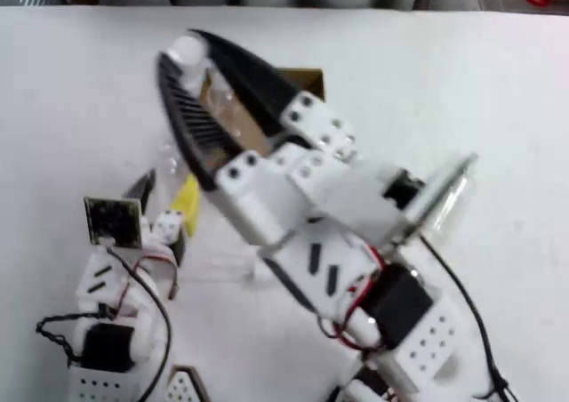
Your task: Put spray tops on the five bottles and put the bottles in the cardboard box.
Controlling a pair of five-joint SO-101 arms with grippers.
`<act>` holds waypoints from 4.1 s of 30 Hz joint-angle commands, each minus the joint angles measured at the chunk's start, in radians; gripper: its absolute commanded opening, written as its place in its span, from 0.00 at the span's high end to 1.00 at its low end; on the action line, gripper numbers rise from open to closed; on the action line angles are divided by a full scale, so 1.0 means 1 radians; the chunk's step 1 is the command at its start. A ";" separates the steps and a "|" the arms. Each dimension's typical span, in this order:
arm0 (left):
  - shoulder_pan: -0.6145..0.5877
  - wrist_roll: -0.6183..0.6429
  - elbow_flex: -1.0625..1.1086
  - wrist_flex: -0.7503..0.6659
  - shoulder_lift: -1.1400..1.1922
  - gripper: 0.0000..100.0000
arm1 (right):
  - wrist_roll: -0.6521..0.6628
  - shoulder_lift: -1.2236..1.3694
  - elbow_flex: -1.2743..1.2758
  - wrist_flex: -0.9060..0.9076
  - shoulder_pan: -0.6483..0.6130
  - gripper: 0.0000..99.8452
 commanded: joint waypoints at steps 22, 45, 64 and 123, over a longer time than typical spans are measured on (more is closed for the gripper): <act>0.001 -0.006 0.132 -0.255 -0.019 0.98 | 0.015 0.145 0.135 -0.309 0.085 0.98; 0.001 -0.006 0.132 -0.255 -0.019 0.98 | 0.015 0.306 0.135 -0.337 0.099 0.98; 0.001 -0.006 0.132 -0.255 -0.019 0.98 | 0.014 0.321 0.054 0.013 0.035 0.98; -0.015 -0.006 0.132 -0.255 -0.019 0.98 | -0.071 0.736 -0.466 0.604 0.090 0.98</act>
